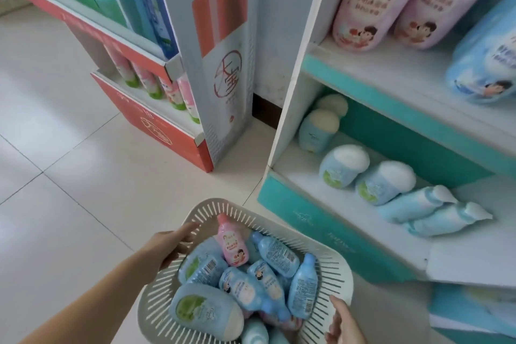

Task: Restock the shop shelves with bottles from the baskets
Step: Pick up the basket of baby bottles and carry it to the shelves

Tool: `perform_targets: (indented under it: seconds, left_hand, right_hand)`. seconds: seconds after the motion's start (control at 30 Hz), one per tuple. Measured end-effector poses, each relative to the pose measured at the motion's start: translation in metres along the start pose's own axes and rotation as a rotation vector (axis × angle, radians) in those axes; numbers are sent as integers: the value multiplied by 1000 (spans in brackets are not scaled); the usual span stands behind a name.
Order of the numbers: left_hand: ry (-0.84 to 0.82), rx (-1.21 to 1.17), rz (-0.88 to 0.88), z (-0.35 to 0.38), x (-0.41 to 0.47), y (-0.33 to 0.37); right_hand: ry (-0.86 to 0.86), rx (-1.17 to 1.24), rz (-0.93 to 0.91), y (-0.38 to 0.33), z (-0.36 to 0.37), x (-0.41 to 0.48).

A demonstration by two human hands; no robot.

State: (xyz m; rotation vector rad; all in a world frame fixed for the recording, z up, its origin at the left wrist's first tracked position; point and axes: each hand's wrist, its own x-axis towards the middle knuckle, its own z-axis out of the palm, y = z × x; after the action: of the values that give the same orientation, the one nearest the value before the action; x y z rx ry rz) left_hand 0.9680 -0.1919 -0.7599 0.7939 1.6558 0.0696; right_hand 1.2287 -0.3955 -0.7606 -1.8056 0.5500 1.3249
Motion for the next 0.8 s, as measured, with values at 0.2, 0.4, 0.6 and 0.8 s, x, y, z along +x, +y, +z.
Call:
perform_targets:
  seconds: [0.2,0.4,0.6,0.8]
  left_hand:
    - [37,71,62,5,40,-6]
    - [88,124,137,6,50,-12]
    - [165,575,304,3,9,-6]
    - [-20,454,440,4,-77,10]
  right_hand:
    - [96,101,26,21,-3,26]
    - [-45,-5,16,21,-14,30]
    - [12,-258,-136,19,-19,24]
    - [26,-385,-351,4,-9,-13]
